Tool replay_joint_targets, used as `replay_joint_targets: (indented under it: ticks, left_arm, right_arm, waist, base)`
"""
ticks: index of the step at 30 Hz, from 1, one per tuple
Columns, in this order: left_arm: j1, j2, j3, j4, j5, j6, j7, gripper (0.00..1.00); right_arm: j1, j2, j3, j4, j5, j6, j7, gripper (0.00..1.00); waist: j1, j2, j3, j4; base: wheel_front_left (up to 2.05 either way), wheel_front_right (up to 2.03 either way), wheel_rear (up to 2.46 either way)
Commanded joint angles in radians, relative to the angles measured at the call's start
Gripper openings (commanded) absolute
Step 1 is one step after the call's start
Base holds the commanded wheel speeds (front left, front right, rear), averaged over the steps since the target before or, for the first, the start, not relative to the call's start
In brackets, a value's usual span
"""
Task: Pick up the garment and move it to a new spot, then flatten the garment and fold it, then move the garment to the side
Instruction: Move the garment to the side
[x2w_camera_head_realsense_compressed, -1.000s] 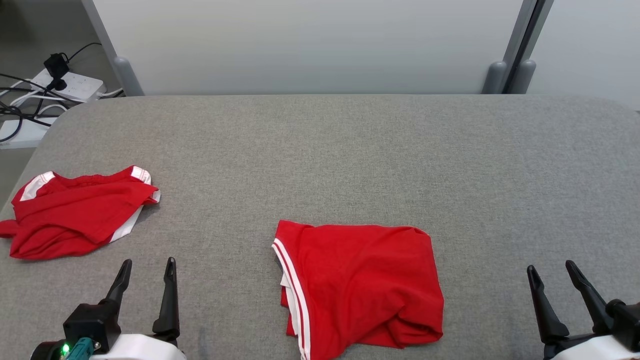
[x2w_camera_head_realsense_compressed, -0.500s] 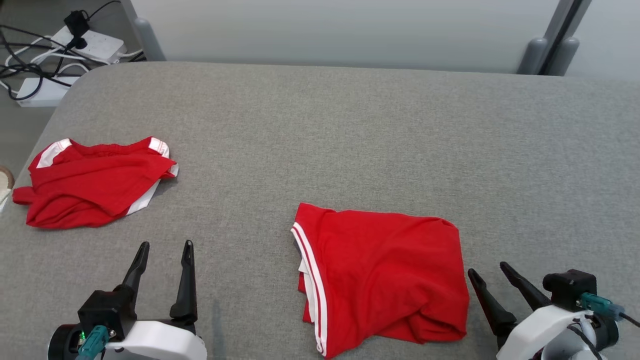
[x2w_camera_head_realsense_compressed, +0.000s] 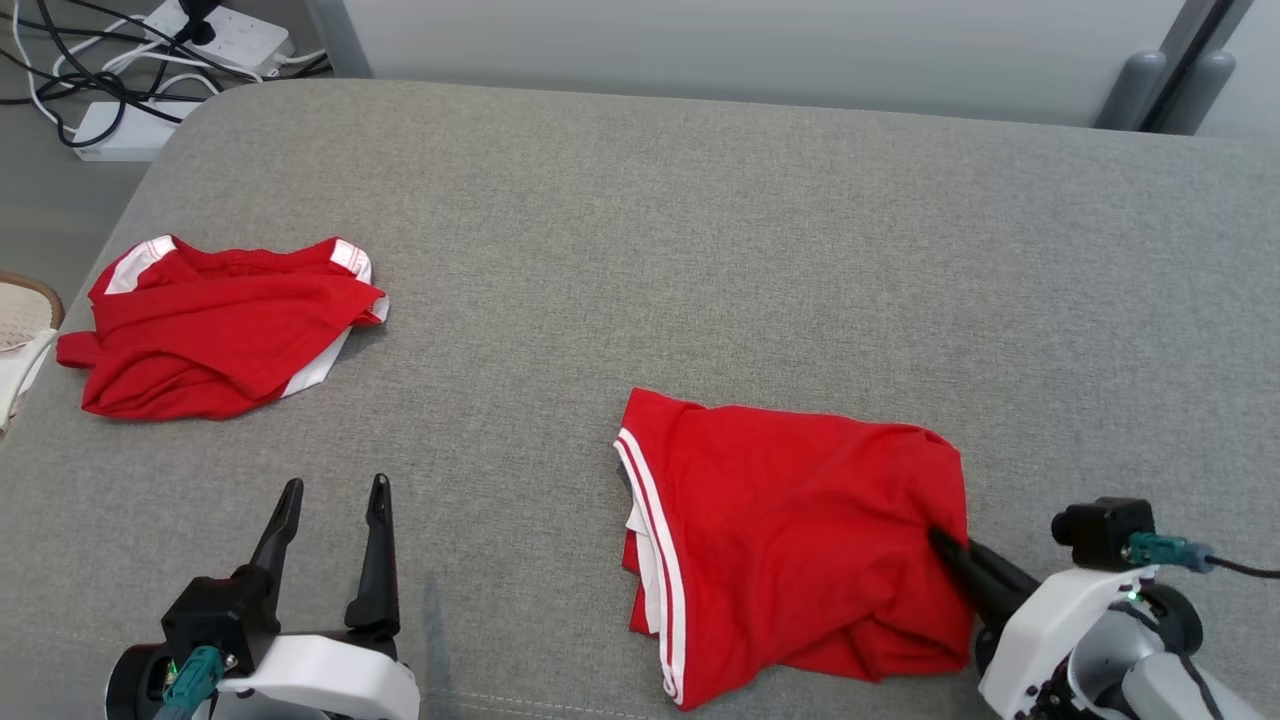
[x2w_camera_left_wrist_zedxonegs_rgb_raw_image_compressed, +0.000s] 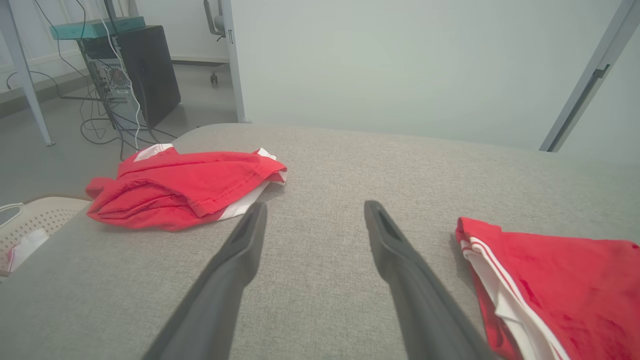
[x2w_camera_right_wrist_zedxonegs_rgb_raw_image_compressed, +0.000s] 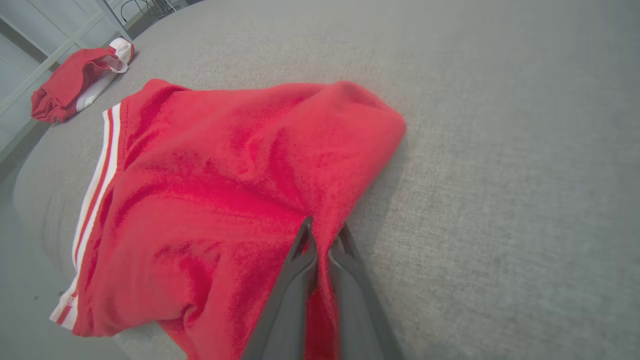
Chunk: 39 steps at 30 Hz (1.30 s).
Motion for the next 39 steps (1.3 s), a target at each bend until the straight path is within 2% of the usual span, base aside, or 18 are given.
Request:
replay_joint_targets:
  ticks: [1,7,11,15,19,25,33,39]
  left_arm:
    - [-0.057,0.024,0.046,-0.017,0.002,-0.009,-0.011,1.0]
    - [-0.059,0.023,0.053,-0.019,0.003,-0.012,-0.016,1.0]
    - [-0.059,0.02,0.053,-0.021,0.001,-0.018,-0.017,1.0]
    - [-0.065,0.015,0.048,-0.021,0.003,-0.023,-0.019,1.0]
    - [-0.078,0.014,0.04,-0.031,0.012,-0.029,-0.02,1.0]
    - [-0.119,0.022,0.018,-0.066,0.033,-0.044,-0.006,1.0]
    - [-0.215,0.076,-0.015,-0.126,0.082,-0.067,0.074,1.0]
    - [-0.282,0.12,-0.032,-0.192,0.126,-0.068,0.144,1.0]
  right_arm:
    - [-0.038,-0.046,0.018,-0.046,0.005,0.0,-0.016,0.0]
    - [-0.155,-0.213,0.067,-0.242,-0.126,0.0,-0.079,0.0]
    - [-0.188,-0.3,0.053,-0.313,-0.125,0.0,-0.011,0.0]
    - [-0.201,-0.373,0.017,-0.313,-0.126,0.0,0.034,0.0]
    - [-0.201,-0.424,-0.025,-0.258,-0.137,0.0,0.024,0.0]
    - [-0.218,-0.427,-0.052,-0.146,-0.138,0.0,-0.025,0.0]
    - [-0.372,-0.34,-0.03,0.085,-0.193,0.0,-0.114,0.0]
    - [-0.508,-0.274,-0.066,0.33,-0.267,0.0,-0.201,0.0]
  waist:
    - [0.0,0.0,0.001,-0.006]
    - [0.0,0.0,0.0,-0.05]
    - [0.0,0.0,-0.005,-0.083]
    - [0.0,0.0,-0.007,-0.114]
    - [0.0,0.0,0.001,-0.154]
    - [0.0,0.0,0.035,-0.225]
    - [0.0,0.0,0.153,-0.366]
    - [0.0,0.0,0.256,-0.416]
  base:
    - [0.0,0.0,0.0]
    - [0.0,0.0,0.0]
    - [0.0,0.0,0.0]
    - [0.0,0.0,0.0]
    - [0.0,0.0,0.0]
    - [0.0,0.0,0.0]
    - [0.0,0.0,0.0]
    - [0.0,0.0,0.0]
